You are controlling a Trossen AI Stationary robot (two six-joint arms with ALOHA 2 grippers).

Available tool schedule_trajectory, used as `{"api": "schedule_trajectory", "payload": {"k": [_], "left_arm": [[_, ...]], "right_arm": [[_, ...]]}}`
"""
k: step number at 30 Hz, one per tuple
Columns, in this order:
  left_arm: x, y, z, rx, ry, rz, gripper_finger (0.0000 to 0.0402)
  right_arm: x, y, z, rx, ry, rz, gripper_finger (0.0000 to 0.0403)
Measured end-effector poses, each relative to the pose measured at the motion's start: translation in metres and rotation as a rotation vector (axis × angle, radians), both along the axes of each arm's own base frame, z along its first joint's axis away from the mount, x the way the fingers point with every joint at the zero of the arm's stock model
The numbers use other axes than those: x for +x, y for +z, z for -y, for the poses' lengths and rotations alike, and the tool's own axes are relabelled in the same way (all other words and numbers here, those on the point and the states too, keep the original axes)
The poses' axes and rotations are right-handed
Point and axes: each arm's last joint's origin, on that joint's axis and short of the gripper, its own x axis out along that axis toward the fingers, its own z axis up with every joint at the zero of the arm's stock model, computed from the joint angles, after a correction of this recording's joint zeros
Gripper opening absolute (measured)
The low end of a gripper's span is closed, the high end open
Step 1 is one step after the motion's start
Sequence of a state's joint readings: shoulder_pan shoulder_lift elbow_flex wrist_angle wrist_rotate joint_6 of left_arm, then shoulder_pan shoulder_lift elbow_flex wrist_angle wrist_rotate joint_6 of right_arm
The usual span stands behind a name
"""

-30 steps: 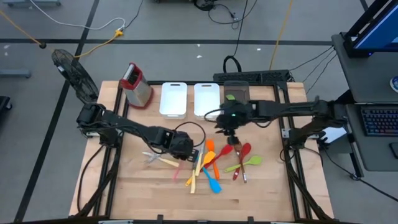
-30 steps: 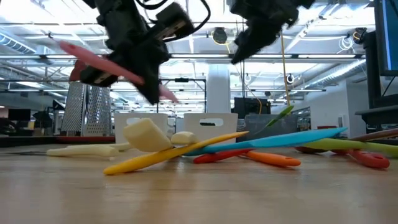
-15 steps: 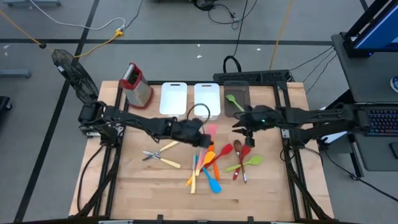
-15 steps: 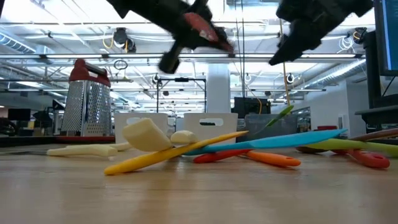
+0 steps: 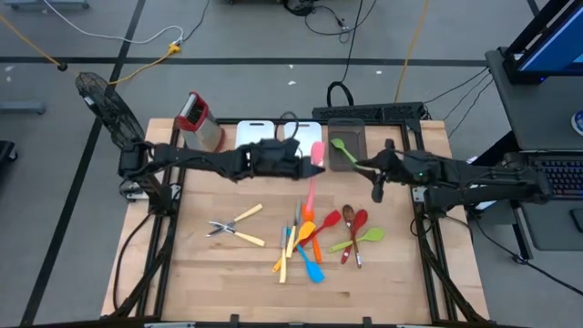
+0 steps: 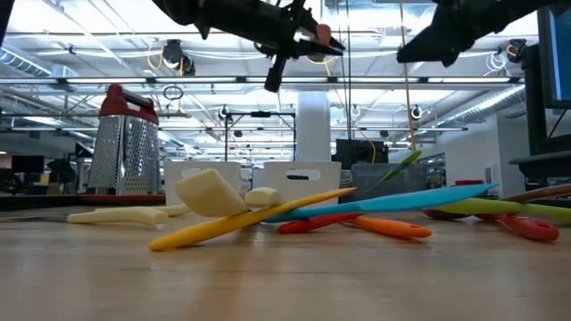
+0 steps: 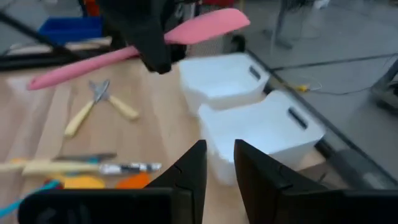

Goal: Pick & Place Kitchen Items
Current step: Put the pink spatula into the black bin

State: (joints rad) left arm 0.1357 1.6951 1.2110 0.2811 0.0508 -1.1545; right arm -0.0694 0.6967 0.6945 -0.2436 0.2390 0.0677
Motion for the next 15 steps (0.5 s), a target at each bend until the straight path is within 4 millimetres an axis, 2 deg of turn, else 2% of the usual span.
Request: {"api": "schedule_trajectory", "payload": {"k": [8, 15], "left_arm": [[0.001, 0.031, -0.029, 0.115, 0.084, 0.116, 0.0004], [0.001, 0.043, -0.031, 0.213, 0.133, 0.132, 0.0004]], "right_arm": [[0.016, 0.005, 0.006, 0.125, 0.032, 0.124, 0.0079], [0.037, 0.012, 0.014, 0.23, 0.101, 0.279, 0.0143]]}}
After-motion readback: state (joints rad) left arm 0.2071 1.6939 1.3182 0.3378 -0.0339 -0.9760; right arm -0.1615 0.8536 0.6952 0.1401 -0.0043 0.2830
